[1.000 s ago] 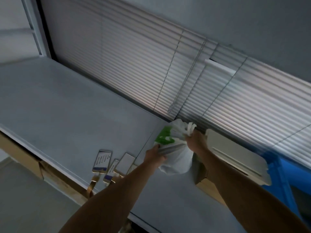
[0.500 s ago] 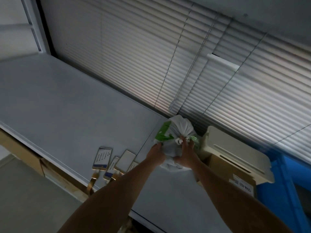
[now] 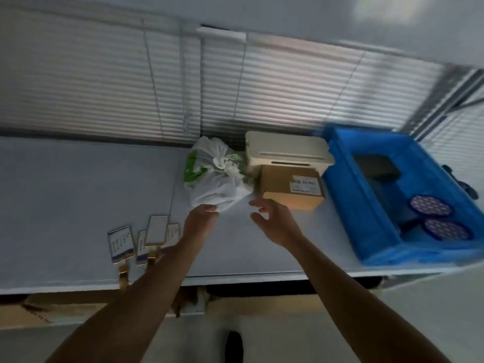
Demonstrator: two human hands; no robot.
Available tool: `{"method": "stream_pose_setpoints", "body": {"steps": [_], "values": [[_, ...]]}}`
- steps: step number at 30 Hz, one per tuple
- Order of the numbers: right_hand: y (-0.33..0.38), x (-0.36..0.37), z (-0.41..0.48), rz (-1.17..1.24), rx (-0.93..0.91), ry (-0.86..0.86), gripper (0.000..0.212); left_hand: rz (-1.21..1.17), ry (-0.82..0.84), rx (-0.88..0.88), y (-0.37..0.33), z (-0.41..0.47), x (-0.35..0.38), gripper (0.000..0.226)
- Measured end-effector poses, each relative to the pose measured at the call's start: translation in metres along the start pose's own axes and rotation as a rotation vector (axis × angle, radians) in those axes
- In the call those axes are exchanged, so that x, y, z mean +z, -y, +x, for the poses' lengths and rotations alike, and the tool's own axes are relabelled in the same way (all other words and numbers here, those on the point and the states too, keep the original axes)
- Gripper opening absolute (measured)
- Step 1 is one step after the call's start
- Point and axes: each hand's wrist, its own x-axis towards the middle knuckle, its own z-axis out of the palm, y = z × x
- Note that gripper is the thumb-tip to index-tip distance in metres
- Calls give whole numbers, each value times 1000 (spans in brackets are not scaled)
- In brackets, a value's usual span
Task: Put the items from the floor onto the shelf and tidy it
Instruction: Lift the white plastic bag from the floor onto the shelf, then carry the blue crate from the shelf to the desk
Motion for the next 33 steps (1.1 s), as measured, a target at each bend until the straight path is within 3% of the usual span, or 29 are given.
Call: {"method": "stream_pose_setpoints", "body": {"steps": [4,11,14,16,19,23,26,28,33], "values": [[-50,-33,-88,118,140,-119,27,-34,246,-14,-23,-31,58,16],[-171,-112,-187,249,443,-483,15,110,427,74,-49,-65,214,31],[-228,-154,-201,427,625,-609,13,150,480,90,-75,-73,289,22],[-260,-184,-198,567,784,-619,26,157,492,40,-98,-75,337,29],[-302,-220,-181,746,931,-566,53,112,452,-97,-122,-75,394,57],[-330,-251,-159,1062,1055,-433,98,56,385,-181,-123,-71,428,55],[-339,-259,-142,1222,1050,-366,109,13,317,-157,-121,-67,436,43],[-340,-256,-130,1308,1066,-375,102,-4,311,-141,-120,-70,437,40],[-327,-251,-125,1357,1065,-583,29,-29,382,-147,-120,-82,428,44]]}}
